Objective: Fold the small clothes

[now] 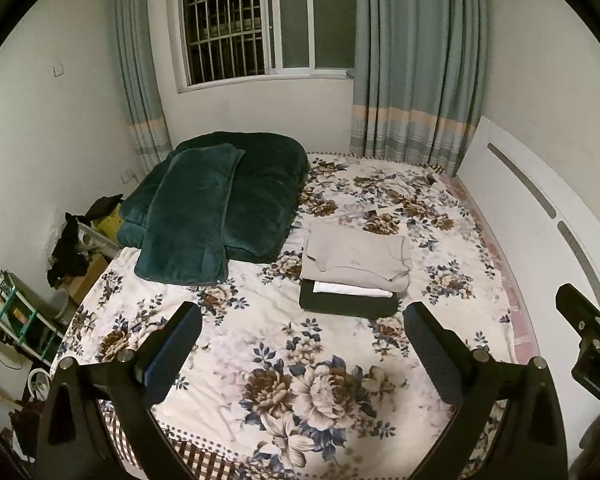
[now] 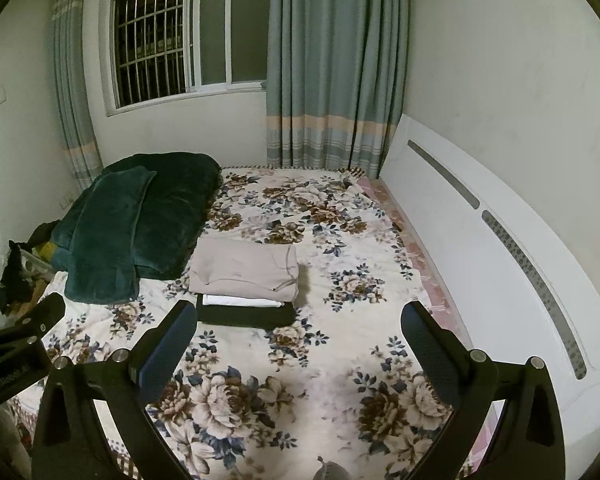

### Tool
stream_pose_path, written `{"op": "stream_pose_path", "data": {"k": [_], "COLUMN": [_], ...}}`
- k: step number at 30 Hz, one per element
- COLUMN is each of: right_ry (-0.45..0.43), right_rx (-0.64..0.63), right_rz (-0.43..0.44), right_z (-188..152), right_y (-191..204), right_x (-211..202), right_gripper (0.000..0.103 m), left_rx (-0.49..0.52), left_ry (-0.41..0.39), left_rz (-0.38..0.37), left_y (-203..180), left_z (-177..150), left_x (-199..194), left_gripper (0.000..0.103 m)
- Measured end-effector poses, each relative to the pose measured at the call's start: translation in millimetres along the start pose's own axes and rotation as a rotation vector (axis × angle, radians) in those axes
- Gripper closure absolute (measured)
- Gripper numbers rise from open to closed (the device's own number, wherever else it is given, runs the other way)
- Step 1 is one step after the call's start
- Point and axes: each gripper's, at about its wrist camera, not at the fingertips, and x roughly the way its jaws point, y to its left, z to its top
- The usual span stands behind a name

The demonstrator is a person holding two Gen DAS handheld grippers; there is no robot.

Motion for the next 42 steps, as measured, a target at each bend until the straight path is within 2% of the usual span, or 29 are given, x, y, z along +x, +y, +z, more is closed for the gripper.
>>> {"op": "stream_pose_path", "data": {"k": [42], "right_ry": [-0.013], "right_rx": [-0.023], "right_rz": [0.039], "right_z": [3], "right_y": [12], "right_x": [4], "right_gripper": [0.000], "left_rx": [0.009], "left_ry": [-0.035], "left_rz": [-0.022], "left_y": [3], "left_z": [19], "left_x": [-18], "left_gripper": [0.000]}}
